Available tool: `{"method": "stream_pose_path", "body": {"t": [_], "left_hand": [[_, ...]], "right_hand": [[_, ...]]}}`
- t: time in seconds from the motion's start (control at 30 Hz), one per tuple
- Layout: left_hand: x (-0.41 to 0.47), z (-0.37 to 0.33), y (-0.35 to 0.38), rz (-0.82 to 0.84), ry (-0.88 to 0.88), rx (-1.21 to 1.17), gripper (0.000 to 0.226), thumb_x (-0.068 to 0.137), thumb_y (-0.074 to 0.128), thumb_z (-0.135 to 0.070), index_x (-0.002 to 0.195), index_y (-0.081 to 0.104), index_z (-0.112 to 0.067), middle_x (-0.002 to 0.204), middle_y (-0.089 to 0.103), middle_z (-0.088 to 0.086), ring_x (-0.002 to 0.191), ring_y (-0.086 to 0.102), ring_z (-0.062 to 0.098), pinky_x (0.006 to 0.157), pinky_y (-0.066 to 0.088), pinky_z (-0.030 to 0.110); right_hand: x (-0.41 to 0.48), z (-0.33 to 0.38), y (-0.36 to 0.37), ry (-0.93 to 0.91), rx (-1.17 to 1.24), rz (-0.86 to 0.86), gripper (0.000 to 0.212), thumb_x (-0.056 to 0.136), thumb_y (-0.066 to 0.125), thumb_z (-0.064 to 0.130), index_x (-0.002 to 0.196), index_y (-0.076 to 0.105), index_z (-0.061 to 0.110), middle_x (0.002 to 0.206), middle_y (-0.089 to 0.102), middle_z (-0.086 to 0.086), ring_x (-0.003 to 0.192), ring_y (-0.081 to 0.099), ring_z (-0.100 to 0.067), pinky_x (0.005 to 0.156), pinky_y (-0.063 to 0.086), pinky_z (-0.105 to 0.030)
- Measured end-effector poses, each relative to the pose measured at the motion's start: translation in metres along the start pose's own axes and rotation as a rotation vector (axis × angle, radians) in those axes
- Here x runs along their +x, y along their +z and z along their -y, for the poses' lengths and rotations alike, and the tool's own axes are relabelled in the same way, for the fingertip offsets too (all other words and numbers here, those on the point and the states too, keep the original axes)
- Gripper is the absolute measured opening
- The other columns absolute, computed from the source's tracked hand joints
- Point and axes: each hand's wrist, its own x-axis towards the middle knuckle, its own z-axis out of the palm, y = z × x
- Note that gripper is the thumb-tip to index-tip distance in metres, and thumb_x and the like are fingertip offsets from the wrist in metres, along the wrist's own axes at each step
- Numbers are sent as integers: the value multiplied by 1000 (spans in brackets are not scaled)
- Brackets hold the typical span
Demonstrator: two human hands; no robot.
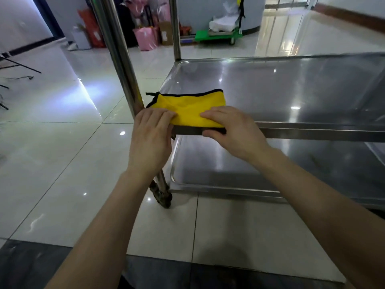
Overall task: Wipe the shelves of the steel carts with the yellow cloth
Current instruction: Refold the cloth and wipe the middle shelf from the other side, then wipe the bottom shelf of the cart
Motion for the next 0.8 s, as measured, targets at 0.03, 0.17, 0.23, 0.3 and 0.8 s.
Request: {"method": "stream_pose_path", "body": {"t": [0.03,0.17,0.23,0.3,0.8], "left_hand": [[-1,-1,0,-10,-4,11,24,105,64,-6,127,72,-3,127,70,17,121,62,41,114,43,55],[5,8,-9,60,120,84,28,106,64,-19,132,71,-10,122,70,14,116,63,41,107,44,55],[14,13,-18,105,205,132,30,106,64,-26,130,73,-12,118,69,14,111,62,42,103,44,56],[20,12,-23,110,253,172,25,106,63,-24,121,74,-8,115,69,17,108,62,45,102,44,58],[-29,-36,-34,-90,534,94,7,110,50,-7,116,55,-7,91,70,22,68,67,39,50,46,42]], "right_hand": [[-1,-1,-1,-14,-4,-6,49,98,77,38,143,69,22,144,67,-6,135,58,-28,114,45,-45],[-2,-2,0,-105,-33,-38,41,101,74,31,139,71,18,130,72,-7,123,63,-30,104,48,-45],[-5,1,0,-108,-1,-75,38,104,70,28,140,70,19,129,72,-8,120,63,-31,102,50,-47],[-7,2,-1,-61,49,-125,35,106,66,30,140,67,20,123,73,-11,110,66,-33,93,52,-46],[-92,-7,-14,-471,-158,-448,25,109,64,18,116,74,-5,107,75,-22,100,70,-42,91,54,-47]]}}
